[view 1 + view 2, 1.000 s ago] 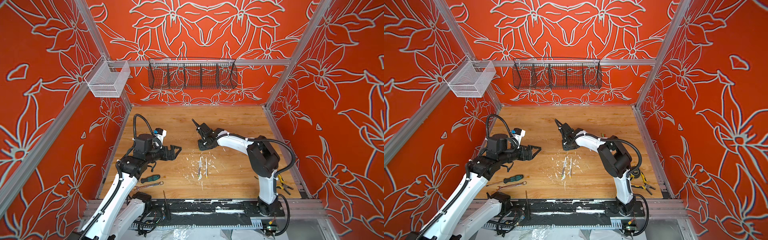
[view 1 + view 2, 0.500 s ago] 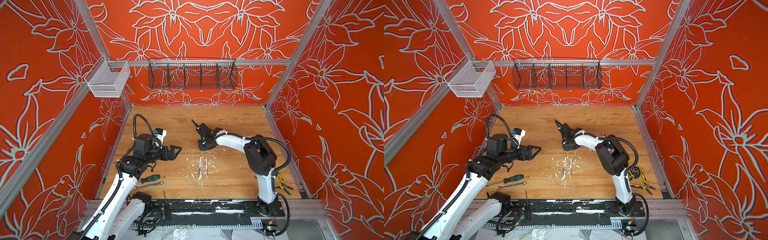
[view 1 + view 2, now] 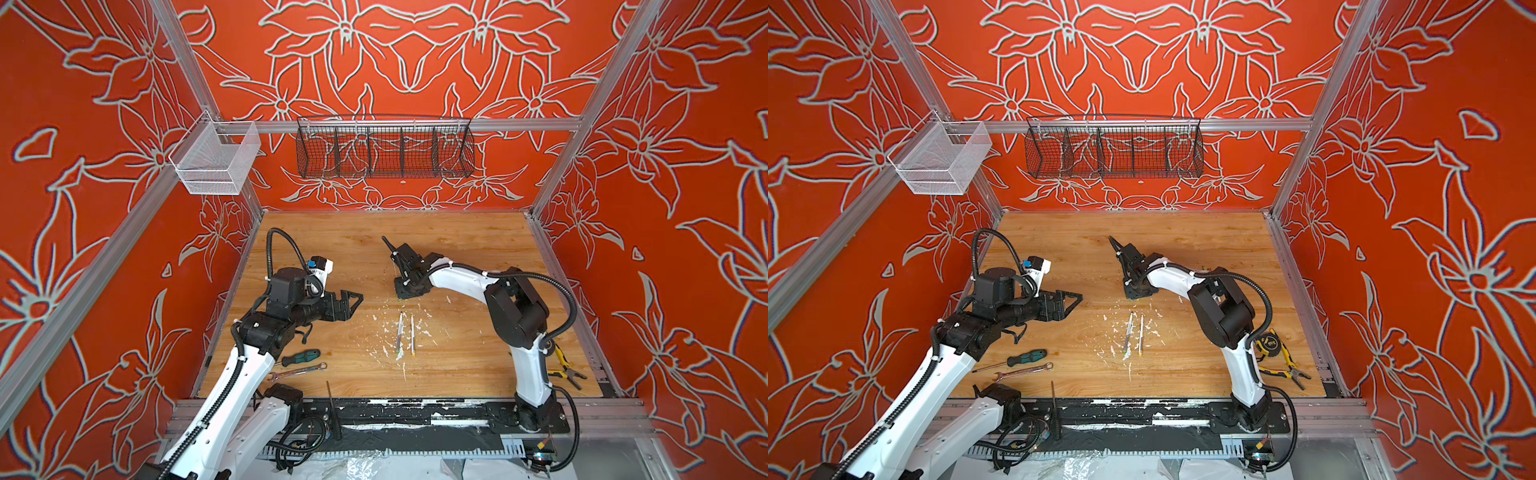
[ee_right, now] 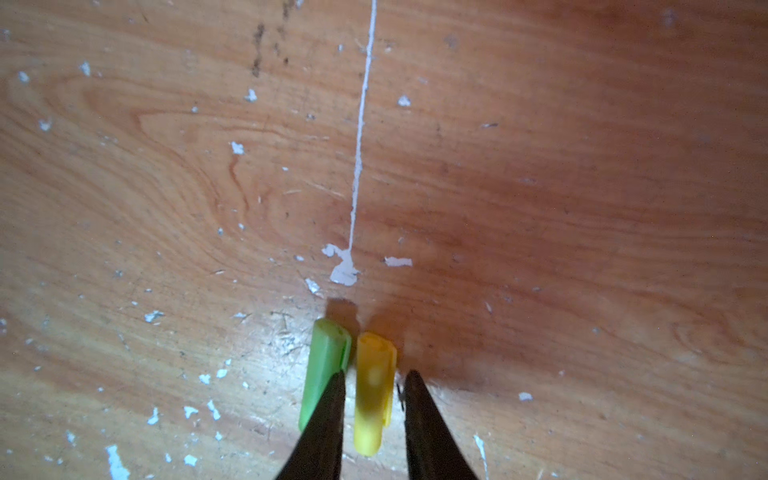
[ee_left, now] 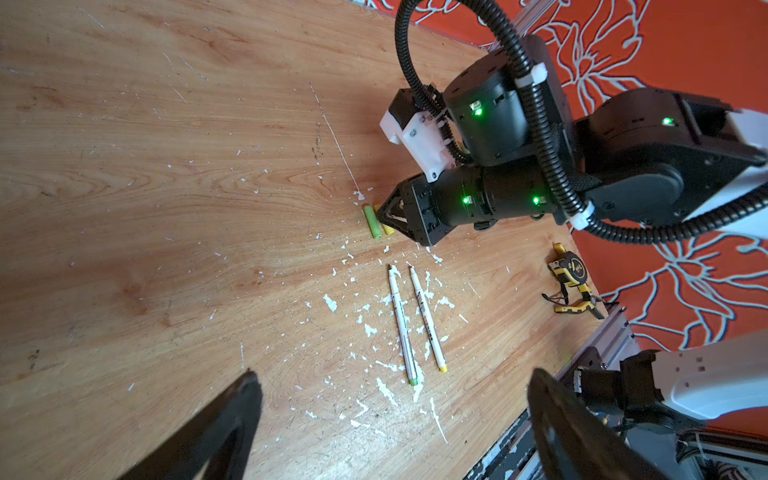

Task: Insert the pens into the pen caps
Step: 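Grasp the yellow cap with the right gripper and lift it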

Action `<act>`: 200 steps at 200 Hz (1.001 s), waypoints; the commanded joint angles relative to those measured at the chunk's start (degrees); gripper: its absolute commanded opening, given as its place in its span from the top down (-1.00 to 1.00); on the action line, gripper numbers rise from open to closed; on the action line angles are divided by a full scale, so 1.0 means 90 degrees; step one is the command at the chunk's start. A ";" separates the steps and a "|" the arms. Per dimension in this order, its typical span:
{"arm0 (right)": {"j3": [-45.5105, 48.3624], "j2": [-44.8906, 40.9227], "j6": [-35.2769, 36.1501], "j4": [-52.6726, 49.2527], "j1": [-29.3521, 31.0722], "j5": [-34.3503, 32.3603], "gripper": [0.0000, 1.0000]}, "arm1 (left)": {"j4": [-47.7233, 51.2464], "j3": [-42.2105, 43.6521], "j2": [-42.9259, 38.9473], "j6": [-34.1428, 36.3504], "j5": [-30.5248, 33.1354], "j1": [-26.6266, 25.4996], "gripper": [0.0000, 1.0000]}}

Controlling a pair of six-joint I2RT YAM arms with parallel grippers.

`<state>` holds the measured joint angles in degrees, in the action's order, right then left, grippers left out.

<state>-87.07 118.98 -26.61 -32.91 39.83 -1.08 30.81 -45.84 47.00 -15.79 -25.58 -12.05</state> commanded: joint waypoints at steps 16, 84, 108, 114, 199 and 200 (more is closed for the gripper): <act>-0.0362 0.0314 0.0114 -0.0390 -0.0031 -0.0110 0.45 | 0.0034 -0.0111 -0.0037 0.0090 -0.0038 -0.0028 -0.94; -0.0657 0.0501 0.0261 -0.0638 -0.0022 -0.0293 0.57 | 0.0036 -0.0111 -0.0047 0.0085 -0.0038 -0.0028 -0.94; -0.0686 0.0509 0.0269 -0.0700 -0.0012 -0.0295 0.58 | 0.0034 -0.0109 -0.0044 0.0085 -0.0041 -0.0028 -0.94; -0.0680 0.0493 0.0281 -0.0726 0.0002 -0.0290 0.58 | 0.0036 -0.0102 -0.0045 0.0087 -0.0041 -0.0028 -0.94; 0.0039 0.0169 0.0258 -0.0565 0.0085 -0.0299 0.39 | -0.0010 -0.0102 -0.0027 0.0070 -0.0116 -0.0027 -0.94; 0.0042 0.0169 0.0255 -0.0564 0.0086 -0.0304 0.39 | -0.0012 -0.0102 -0.0027 0.0068 -0.0116 -0.0028 -0.94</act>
<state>-89.03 121.08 -24.25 -35.88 40.25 -2.76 30.79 -45.84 47.00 -15.81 -25.80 -12.05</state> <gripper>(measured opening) 0.297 0.968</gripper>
